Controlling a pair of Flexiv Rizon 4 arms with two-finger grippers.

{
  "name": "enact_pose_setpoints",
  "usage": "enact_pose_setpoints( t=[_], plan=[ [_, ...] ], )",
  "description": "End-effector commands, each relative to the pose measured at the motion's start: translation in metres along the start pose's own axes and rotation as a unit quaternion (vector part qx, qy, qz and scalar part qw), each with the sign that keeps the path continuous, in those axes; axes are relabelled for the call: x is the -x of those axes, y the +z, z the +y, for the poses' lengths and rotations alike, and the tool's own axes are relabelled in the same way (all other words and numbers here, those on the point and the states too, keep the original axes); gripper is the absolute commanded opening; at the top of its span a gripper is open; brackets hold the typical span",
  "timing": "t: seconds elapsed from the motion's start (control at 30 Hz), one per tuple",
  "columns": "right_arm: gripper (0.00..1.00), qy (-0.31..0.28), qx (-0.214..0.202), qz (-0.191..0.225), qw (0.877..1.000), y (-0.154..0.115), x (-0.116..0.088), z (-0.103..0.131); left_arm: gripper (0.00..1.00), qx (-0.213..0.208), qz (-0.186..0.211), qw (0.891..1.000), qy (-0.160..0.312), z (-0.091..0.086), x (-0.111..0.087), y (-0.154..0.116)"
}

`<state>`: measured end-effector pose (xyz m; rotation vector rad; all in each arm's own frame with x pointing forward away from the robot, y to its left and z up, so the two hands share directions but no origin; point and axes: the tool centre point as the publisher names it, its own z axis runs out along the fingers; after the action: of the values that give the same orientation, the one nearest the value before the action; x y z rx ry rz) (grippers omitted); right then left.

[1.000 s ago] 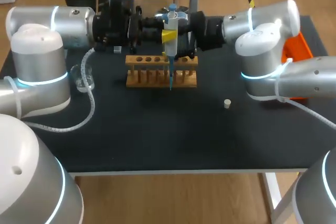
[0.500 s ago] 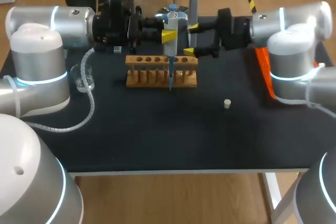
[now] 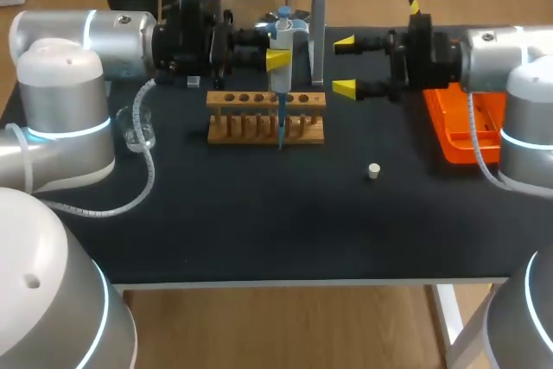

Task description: Invert the test tube, pick up the pipette, mount the tip to pipette, aspirate from beaker and dispense into the tube, eject the tip, return the pipette, and cap with the stopper.

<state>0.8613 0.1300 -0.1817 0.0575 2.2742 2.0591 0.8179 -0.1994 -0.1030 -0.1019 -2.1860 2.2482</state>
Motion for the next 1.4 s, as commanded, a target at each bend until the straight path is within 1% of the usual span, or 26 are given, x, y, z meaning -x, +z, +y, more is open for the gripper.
enact_pose_setpoints(
  t=[0.03,0.23,0.4,0.73,0.9,1.17,1.4],
  plan=[
    [1.0,-0.002,0.017,0.009,1.0,-0.027,-0.018,0.01,0.0,-0.001,0.0,1.0,0.001,0.0,0.0,0.001],
    [1.0,-0.005,0.04,0.033,0.999,-0.016,-0.033,0.023,0.0,-0.001,0.0,1.0,0.001,0.0,0.0,0.001],
    [1.0,0.004,0.053,0.048,0.997,0.002,-0.04,0.028,0.0,-0.001,0.0,1.0,0.001,0.0,0.0,0.001],
    [1.0,0.006,0.056,0.062,0.996,0.036,-0.043,0.035,0.0,-0.001,0.0,1.0,0.001,0.0,0.0,0.001],
    [0.93,0.006,0.054,0.064,0.996,0.048,-0.041,0.038,0.0,-0.001,0.0,1.0,0.001,0.0,0.0,0.001],
    [0.85,0.012,0.047,0.064,0.997,0.063,-0.04,0.043,0.0,-0.001,0.0,1.0,0.001,0.0,0.0,0.001],
    [0.84,0.011,0.045,0.073,0.996,0.074,-0.046,0.046,0.0,-0.001,0.0,1.0,0.001,0.0,0.0,0.001]
  ],
)
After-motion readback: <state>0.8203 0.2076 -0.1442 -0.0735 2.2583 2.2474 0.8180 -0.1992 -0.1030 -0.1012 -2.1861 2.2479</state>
